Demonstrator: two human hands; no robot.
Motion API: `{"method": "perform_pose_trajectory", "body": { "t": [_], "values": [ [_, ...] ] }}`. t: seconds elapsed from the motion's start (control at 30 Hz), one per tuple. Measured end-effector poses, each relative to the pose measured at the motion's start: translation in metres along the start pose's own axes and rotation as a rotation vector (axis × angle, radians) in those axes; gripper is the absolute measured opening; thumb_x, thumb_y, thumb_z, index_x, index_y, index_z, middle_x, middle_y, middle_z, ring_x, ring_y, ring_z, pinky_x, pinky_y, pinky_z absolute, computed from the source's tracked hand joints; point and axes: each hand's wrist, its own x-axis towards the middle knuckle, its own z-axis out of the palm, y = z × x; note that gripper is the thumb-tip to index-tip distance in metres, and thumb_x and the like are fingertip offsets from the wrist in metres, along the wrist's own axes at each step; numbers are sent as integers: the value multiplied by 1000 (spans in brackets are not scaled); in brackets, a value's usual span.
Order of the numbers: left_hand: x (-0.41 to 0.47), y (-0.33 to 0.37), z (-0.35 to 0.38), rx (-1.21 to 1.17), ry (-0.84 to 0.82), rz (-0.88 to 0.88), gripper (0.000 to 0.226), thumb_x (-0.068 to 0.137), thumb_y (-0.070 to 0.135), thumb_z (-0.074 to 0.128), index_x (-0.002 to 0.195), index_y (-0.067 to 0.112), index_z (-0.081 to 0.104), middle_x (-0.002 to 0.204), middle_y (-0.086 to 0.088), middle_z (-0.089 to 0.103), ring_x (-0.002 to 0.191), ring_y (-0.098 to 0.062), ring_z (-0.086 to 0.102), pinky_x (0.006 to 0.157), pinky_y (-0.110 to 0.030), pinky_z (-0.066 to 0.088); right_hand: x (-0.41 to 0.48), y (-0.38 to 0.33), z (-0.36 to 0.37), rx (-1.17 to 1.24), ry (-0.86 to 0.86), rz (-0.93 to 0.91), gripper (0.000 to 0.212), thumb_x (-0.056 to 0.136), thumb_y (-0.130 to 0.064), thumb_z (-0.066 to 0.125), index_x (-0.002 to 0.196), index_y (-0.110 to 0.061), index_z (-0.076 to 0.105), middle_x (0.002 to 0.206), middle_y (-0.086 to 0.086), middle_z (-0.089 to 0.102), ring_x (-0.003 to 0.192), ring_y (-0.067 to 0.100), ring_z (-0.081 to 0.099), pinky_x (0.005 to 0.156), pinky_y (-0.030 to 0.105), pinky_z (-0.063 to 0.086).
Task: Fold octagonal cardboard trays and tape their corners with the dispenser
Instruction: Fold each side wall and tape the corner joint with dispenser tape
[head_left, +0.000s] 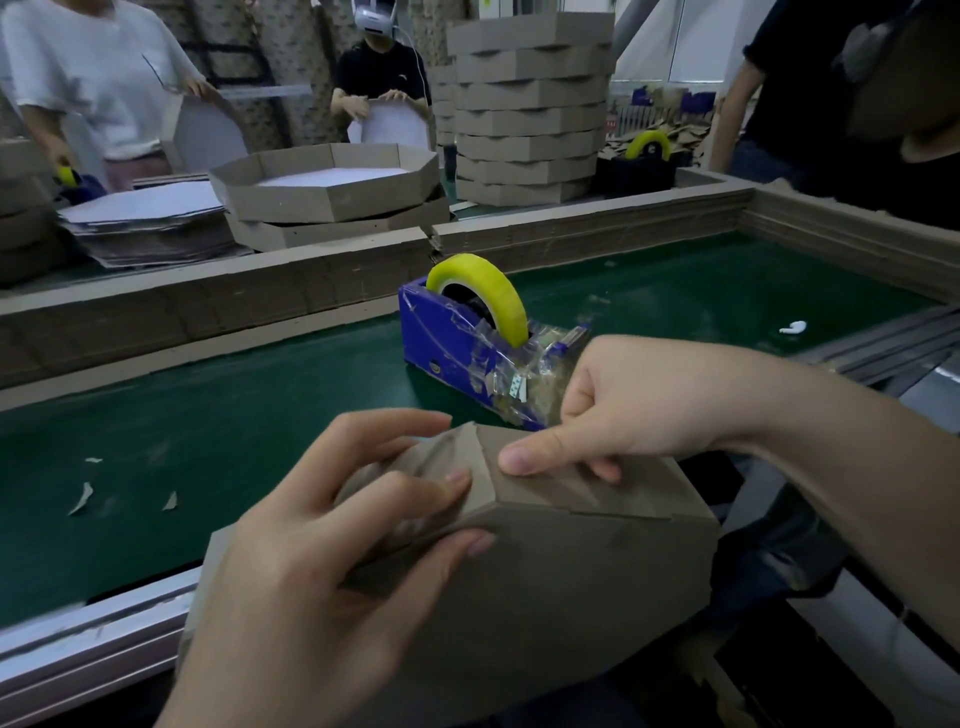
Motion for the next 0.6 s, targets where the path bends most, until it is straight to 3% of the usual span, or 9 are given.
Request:
{"method": "perform_pose_trajectory", "body": {
  "t": [0.13,0.2,0.3,0.33,0.4,0.47,0.6],
  "values": [
    [1,1,1,7,7,5,23,81,35,70,79,13,74,114,-1,64,97,-10,65,74,-23,50,1,15,-10,-43,-7,-32,63,40,-85,58,53,-23,62,49,-12,51,47,0,45,53,16,38],
    [2,2,1,18,19,-4,23,81,35,70,78,13,73,113,-1,65,97,-10,65,74,-23,49,9,28,-22,33,166,-69,53,46,-78,64,63,-28,68,54,-15,57,49,-5,49,49,10,37],
    [2,3,1,17,33,-3,24,80,36,70,76,13,71,113,-1,65,97,-9,64,74,-21,49,41,59,-34,281,565,-1,33,74,-63,64,83,-31,70,78,-13,65,71,2,58,63,23,41],
    [1,3,2,15,25,6,24,80,36,70,76,13,70,113,-1,65,98,-8,64,75,-20,49,52,67,-34,268,587,50,30,84,-57,60,90,-30,69,91,-10,65,79,6,57,68,26,41],
    [2,4,2,4,15,7,23,80,36,70,76,13,69,114,0,65,100,-8,64,75,-21,49,66,75,-29,283,432,136,30,91,-54,53,93,-30,71,106,-6,63,78,12,50,69,29,38],
    [2,2,1,4,20,2,24,80,36,70,76,13,69,114,0,65,100,-10,64,75,-22,50,69,75,-24,392,326,176,27,91,-50,57,85,-28,74,103,-2,63,74,16,42,64,30,34],
    [4,0,1,10,21,-4,24,80,35,70,75,12,69,113,0,65,100,-11,64,77,-20,49,73,76,-23,781,379,153,18,84,-26,70,67,-21,74,91,0,62,75,13,38,57,22,33]
  ]
}}
